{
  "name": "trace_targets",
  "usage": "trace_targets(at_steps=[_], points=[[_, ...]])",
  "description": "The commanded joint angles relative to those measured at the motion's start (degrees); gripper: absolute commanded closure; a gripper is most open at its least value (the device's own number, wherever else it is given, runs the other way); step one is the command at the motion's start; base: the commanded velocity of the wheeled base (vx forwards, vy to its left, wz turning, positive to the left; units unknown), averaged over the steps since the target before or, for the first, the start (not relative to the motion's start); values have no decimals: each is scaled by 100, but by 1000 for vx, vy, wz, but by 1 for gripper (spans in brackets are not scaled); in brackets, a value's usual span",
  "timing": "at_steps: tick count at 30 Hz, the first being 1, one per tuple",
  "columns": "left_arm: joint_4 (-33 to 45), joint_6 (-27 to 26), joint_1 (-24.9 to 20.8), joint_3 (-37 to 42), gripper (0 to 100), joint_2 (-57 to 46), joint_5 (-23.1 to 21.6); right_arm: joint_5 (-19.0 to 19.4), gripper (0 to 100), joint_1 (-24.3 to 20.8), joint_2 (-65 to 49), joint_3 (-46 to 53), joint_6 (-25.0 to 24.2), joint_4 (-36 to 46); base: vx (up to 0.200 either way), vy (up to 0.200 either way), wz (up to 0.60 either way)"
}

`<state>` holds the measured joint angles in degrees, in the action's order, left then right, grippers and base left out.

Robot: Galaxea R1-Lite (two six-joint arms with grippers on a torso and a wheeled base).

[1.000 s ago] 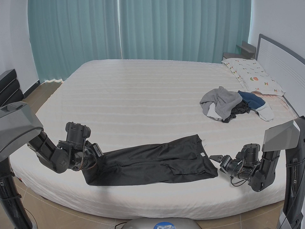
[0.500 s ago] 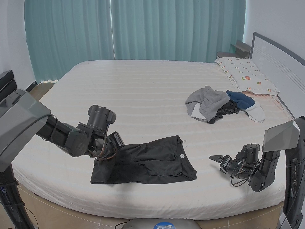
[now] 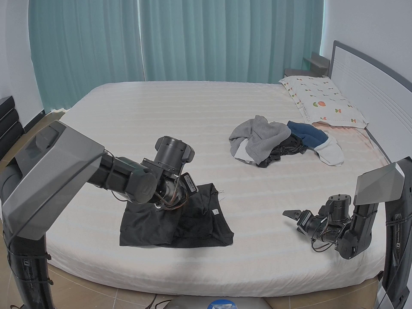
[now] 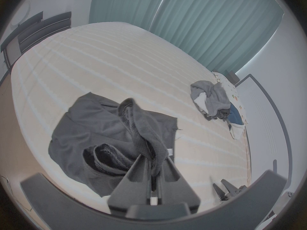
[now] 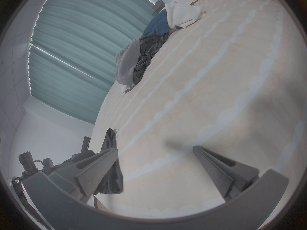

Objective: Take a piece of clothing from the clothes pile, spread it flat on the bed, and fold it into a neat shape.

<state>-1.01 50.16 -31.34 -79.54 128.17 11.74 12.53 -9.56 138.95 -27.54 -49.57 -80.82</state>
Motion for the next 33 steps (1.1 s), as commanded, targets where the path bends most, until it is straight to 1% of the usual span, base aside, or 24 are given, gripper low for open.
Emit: trace_targets(at_steps=[1,10,11,14,20,24,26,27,28,29,30,33], points=[[40,108,-100,-430,100,428,109,4,0,-2,18,3,0,-4,0,0,0],[31,178,-232,-571,100,630,153,4,0,-2,18,3,0,-4,0,0,0],[31,187,-232,-571,0,630,153,4,0,-11,18,3,0,-4,0,0,0],[40,398,-311,-571,0,577,197,4,0,-11,18,3,0,-4,0,0,0],[40,406,-302,-510,0,542,206,4,0,-11,18,3,0,-4,0,0,0],[110,398,-250,-299,0,279,206,4,0,-11,18,3,0,-4,0,0,0],[189,406,-127,150,0,-91,171,4,0,-11,18,12,8,-4,0,0,0],[180,406,-118,176,0,-108,162,4,0,-11,18,12,8,-4,0,0,0],[101,398,14,624,0,-354,109,4,0,-11,18,12,8,-4,0,0,0],[92,398,32,695,0,-381,100,4,0,-11,18,12,8,-4,0,0,0],[13,406,146,1073,0,-530,39,4,0,-11,18,12,8,-4,0,0,0],[-373,442,392,1714,0,-785,-110,4,0,-11,18,12,8,-4,0,0,0]])
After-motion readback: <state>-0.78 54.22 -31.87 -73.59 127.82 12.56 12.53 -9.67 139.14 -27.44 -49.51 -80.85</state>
